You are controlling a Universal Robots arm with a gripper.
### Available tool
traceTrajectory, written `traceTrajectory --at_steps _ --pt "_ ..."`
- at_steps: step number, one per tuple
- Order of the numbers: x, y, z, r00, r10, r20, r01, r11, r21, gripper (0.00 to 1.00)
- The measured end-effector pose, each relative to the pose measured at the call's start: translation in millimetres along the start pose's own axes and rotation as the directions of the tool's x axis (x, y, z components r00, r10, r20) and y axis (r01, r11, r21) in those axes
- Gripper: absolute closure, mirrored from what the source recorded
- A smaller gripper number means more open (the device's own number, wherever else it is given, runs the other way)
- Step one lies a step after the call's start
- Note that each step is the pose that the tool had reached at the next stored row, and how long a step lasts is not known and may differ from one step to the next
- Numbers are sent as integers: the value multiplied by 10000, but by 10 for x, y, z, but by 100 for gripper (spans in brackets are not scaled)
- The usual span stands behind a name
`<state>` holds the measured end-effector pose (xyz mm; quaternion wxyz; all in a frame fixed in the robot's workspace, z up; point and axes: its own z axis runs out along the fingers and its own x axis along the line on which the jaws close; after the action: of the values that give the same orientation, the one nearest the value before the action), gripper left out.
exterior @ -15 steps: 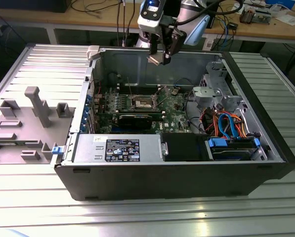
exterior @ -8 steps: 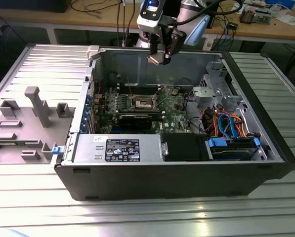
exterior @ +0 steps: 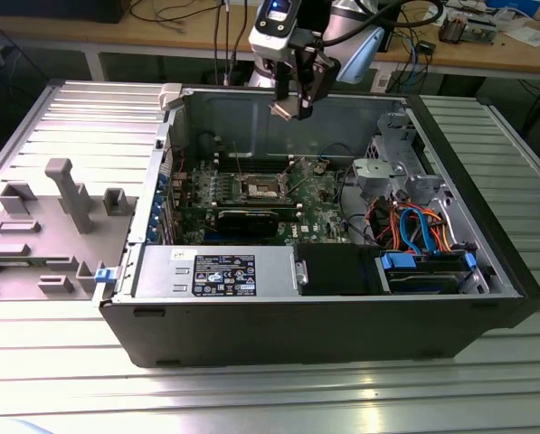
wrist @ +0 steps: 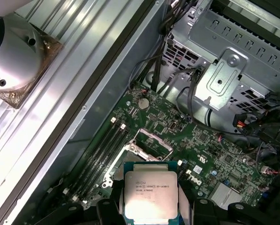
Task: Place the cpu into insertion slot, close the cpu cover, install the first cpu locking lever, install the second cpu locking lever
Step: 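Place the cpu into insertion slot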
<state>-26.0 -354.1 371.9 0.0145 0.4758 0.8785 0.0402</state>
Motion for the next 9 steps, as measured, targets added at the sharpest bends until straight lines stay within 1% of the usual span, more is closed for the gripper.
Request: traceTrajectory --at_steps 4,5,9 --pt "1 -3 5 9995 328 32 -328 9995 -1 45" --pt "8 -12 4 9993 372 37 -372 9993 -1 45" --pt "14 -22 4 9993 378 37 -378 9993 -2 45"
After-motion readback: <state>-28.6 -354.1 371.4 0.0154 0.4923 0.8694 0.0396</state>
